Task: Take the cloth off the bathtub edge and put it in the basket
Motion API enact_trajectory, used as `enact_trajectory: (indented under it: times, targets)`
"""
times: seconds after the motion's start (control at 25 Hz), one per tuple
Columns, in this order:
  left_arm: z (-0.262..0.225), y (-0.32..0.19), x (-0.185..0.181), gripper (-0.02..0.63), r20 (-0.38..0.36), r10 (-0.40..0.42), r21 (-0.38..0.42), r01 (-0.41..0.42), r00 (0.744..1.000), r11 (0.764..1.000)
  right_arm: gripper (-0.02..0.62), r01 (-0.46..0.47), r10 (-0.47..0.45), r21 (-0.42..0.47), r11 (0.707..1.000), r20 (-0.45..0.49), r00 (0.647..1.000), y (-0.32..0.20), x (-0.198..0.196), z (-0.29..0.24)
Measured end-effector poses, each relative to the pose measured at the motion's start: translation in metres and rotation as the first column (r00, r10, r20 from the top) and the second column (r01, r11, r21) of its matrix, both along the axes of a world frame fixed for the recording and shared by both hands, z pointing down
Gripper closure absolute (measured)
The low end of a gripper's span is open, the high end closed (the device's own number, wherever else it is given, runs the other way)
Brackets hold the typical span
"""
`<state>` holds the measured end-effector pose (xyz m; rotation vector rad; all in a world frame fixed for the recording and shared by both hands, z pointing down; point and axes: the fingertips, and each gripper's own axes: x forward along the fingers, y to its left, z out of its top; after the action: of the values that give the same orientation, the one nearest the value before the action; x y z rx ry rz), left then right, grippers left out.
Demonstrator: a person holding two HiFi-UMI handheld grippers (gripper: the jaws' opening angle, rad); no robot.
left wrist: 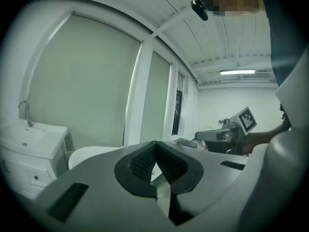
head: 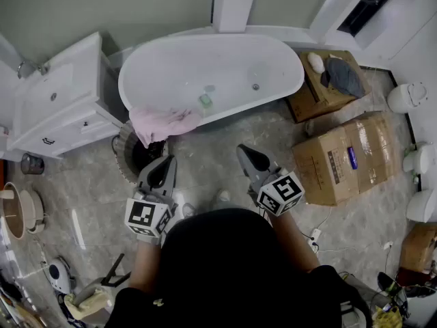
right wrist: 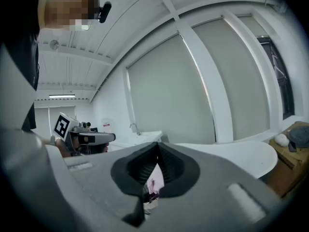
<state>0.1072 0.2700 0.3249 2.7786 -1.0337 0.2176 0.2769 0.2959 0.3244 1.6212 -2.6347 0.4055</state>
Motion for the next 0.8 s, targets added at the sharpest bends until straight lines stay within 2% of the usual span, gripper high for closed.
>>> enact_trajectory:
  times: [0.28, 0.48, 0.8]
  targets:
    - [0.003, -0.004, 0.029, 0.595, 0.0, -0.018, -0.01, 0.018, 1.0, 1.0, 0.6, 0.011, -0.011, 0.001, 1.0, 0.008, 1.0, -0.005, 0.027, 0.003]
    - [0.011, -0.009, 0.05, 0.594, 0.01, -0.044, -0.024, 0.044, 0.999, 0.999, 0.6, 0.018, -0.019, 0.033, 0.999, 0.014, 1.0, -0.013, 0.053, 0.003]
    - [0.03, -0.019, 0.062, 0.595, 0.044, -0.098, -0.068, 0.1, 0.994, 0.993, 0.6, 0.042, -0.042, 0.008, 0.999, 0.042, 0.998, -0.037, 0.08, 0.016]
